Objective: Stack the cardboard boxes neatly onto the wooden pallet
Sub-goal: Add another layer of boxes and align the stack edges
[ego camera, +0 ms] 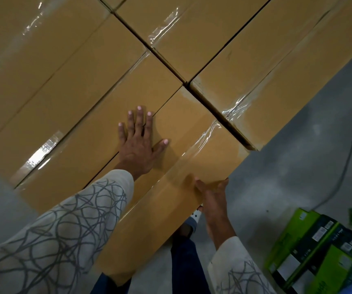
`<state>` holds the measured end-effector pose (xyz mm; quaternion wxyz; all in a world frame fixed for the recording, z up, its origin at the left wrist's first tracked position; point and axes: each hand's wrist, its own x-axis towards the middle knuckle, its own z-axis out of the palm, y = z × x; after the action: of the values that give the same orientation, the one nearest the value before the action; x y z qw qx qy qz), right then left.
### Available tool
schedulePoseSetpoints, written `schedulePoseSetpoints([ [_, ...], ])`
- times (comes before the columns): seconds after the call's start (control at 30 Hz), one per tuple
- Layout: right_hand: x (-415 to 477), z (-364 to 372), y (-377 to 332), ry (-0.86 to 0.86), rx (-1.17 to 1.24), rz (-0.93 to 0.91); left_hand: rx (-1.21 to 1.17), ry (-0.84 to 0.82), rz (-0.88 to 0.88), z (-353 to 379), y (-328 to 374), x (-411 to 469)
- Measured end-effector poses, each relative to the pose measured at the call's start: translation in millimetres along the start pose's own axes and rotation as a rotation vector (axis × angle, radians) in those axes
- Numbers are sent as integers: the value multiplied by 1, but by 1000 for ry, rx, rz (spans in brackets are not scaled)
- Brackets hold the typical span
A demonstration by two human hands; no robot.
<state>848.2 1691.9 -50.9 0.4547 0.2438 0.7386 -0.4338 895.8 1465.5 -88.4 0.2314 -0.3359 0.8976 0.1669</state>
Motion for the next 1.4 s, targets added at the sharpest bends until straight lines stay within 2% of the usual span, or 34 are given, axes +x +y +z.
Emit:
schedulePoseSetpoints([
  [0.2,0,1,-5,-8,10,35,-11,-20,14,-2,0,-1],
  [0.3,-2,0,-12,19,-67,41,-1,-23,4,-3,1,-1],
  [0.43,-5,-1,-26,263,-556,-219,12,-23,-6,-4,3,-1],
  [0.53,1,1,-41,360,-850,-381,15,-18,-7,-4,4,-1],
  [0.67,12,6,-62,277,-1031,-535,-2,-8,-17,-3,6,-1],
  [0.77,20,12,-80,199,-1087,-570,-6,7,-31,0,7,0],
  [1.0,35,28,-124,138,-1155,-642,20,33,-18,0,6,-1],
  [1.13,45,39,-144,133,-1200,-674,-70,19,-60,-4,10,-17],
  [1.2,44,44,-146,148,-1227,-672,-165,12,-118,-4,10,-38],
  [1.27,42,52,-143,143,-1250,-636,-312,98,-261,4,0,-72],
  [1.33,39,63,-139,144,-1251,-575,-501,280,-495,18,-16,-116],
  [1.4,36,75,-135,167,-1203,-509,-623,394,-828,34,-35,-158],
])
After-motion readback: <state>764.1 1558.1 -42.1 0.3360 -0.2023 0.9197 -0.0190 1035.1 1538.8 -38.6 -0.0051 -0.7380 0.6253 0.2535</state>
